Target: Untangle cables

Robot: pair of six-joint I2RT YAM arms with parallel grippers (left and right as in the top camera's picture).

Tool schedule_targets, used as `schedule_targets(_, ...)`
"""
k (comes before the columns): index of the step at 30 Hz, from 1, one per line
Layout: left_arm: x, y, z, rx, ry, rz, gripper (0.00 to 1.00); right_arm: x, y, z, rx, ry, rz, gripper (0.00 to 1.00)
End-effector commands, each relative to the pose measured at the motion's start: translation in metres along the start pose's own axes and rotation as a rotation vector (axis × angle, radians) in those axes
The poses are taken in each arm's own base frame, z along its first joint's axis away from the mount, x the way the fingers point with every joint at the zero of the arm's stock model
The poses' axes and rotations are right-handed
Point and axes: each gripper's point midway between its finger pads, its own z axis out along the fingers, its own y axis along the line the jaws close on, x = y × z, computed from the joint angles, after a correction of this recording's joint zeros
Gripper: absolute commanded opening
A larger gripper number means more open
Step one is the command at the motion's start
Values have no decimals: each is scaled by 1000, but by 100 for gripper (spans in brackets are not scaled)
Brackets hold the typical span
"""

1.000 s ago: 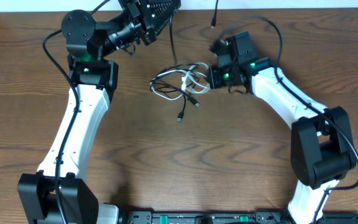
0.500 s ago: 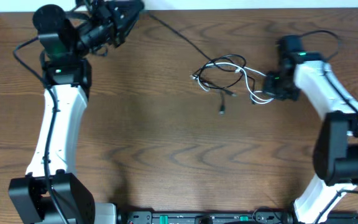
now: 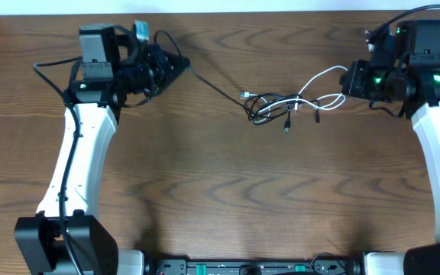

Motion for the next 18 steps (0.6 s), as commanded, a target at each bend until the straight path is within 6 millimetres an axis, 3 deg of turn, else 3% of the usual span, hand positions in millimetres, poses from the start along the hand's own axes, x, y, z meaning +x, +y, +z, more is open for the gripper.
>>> schedule_targets(1,-4,27,-4,-176,-68,40,9,-1,27,-15,-102,-26,-54,1)
schedule_targets(5,8,53,-5,-318,-59,-6,44,-12,57,-42,-224,-110,-109,1)
schedule_targets(7,11,56,-5,-343,-53,7,66,-14,75,-58,-301,-143,-122,1)
schedule_targets(9,14,55,-3,-342,-37,68,77,-15,84,-71,-332,-174,-133,1)
schedule_targets(13,25,40,8,-289,22,220,79,-16,93,-83,-347,-206,-147,1)
schedule_targets(18,55,12,31,-198,121,481,79,-12,94,-79,-333,-193,-146,1)
